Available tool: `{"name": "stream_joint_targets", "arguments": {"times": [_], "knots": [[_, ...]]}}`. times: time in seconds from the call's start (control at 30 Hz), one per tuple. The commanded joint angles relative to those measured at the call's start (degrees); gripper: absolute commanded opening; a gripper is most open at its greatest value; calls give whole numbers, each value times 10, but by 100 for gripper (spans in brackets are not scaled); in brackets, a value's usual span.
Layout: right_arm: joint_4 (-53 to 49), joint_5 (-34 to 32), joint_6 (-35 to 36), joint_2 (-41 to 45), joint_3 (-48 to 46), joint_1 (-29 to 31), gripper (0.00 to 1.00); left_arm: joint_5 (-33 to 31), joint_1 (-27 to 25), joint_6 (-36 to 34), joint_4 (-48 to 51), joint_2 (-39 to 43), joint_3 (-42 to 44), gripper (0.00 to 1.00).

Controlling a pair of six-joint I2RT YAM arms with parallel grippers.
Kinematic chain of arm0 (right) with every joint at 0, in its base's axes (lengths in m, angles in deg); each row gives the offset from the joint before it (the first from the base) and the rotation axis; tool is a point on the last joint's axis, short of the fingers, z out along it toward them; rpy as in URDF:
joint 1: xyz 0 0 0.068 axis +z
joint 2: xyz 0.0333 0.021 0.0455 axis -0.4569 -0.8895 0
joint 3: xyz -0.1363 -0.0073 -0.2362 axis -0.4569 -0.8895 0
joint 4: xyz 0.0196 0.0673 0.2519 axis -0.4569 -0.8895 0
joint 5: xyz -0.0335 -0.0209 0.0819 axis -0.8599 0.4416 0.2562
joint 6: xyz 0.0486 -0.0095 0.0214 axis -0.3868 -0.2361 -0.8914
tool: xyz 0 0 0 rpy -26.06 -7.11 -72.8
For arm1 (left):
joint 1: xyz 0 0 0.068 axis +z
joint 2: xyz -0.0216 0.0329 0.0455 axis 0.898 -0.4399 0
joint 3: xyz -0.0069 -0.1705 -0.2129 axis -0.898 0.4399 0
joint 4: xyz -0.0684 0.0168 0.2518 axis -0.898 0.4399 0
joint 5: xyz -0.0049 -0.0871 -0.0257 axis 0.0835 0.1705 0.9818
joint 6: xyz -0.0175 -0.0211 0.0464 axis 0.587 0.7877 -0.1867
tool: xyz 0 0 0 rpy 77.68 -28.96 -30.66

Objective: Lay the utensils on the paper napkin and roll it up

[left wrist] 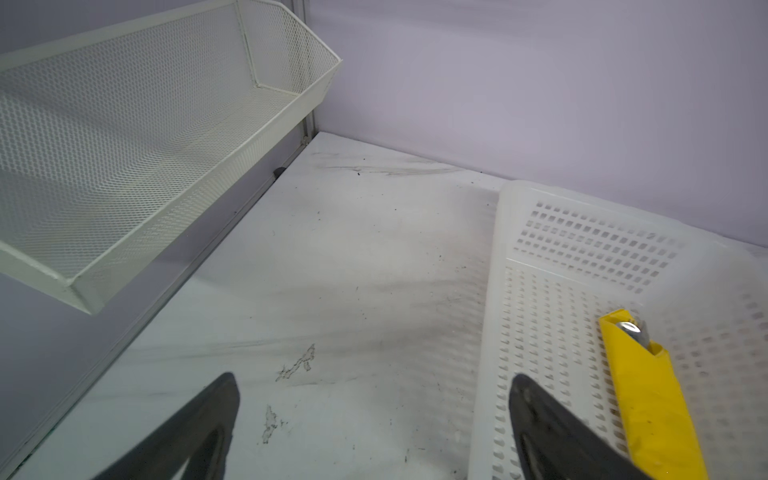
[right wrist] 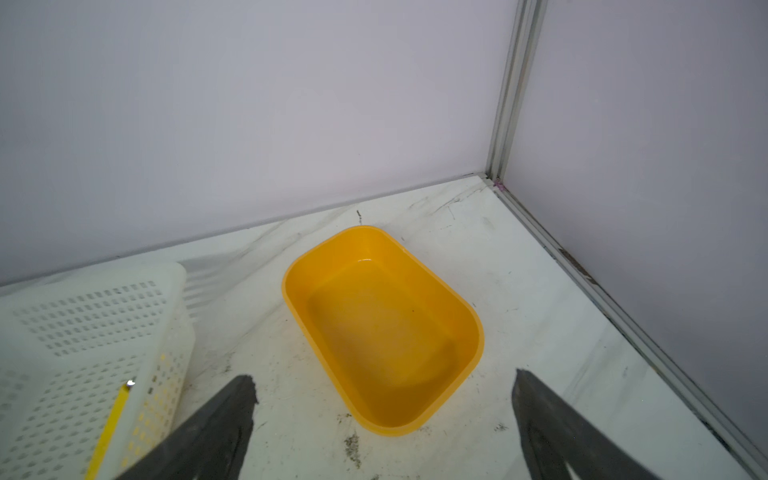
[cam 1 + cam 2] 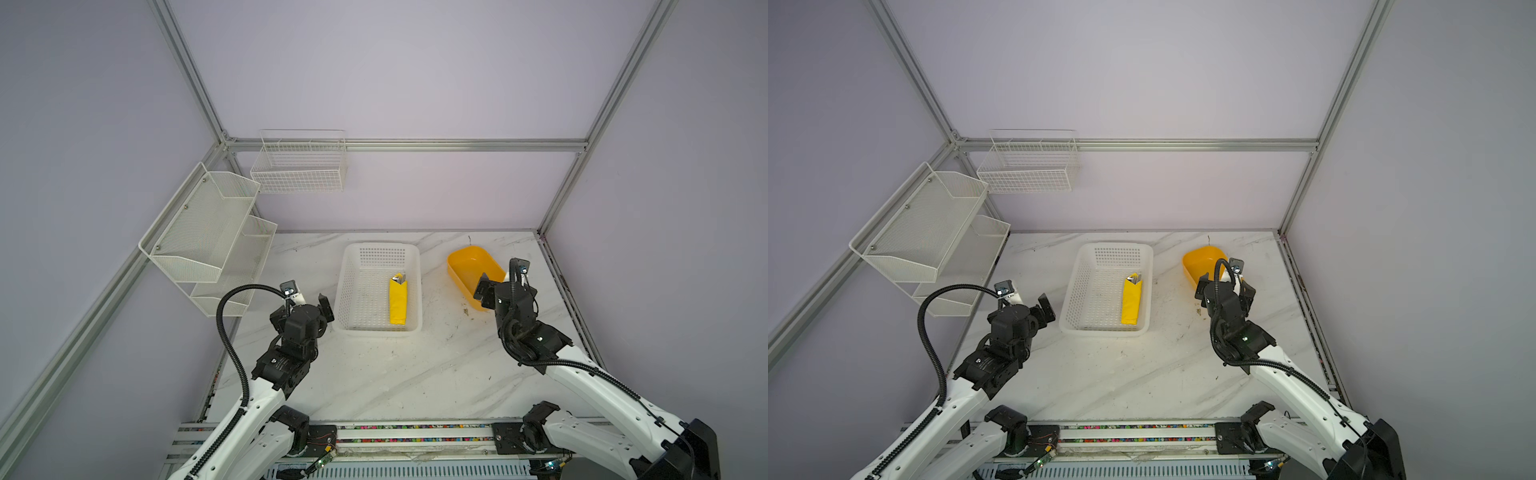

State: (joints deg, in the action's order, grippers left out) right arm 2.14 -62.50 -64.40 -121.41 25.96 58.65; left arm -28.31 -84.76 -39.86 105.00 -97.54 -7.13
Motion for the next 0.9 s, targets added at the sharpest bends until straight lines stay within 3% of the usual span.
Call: {"name": "stream_joint_targets", "arguments": {"times": [0.0,0.2,0.33,0.4,0.5,0.6,0.87], "knots": [[66,-41,34,-15,-26,-45,97,-70,20,-36,-47,-14,30,100],[260,24,85,12,-127,-146,97,-37,85,-69,-129,-58,63,100],[350,67,87,-37,-169,-193,97,8,99,-148,-246,-106,93,100],[437,75,82,-52,-204,-208,97,1,100,-158,-289,-128,102,100],[635,159,147,-97,-271,-215,96,13,101,-188,-376,-159,121,100],[680,203,173,-157,-274,-215,94,69,106,-259,-467,-207,138,100],[738,264,207,-234,-258,-215,93,136,137,-271,-650,-317,166,100]]}}
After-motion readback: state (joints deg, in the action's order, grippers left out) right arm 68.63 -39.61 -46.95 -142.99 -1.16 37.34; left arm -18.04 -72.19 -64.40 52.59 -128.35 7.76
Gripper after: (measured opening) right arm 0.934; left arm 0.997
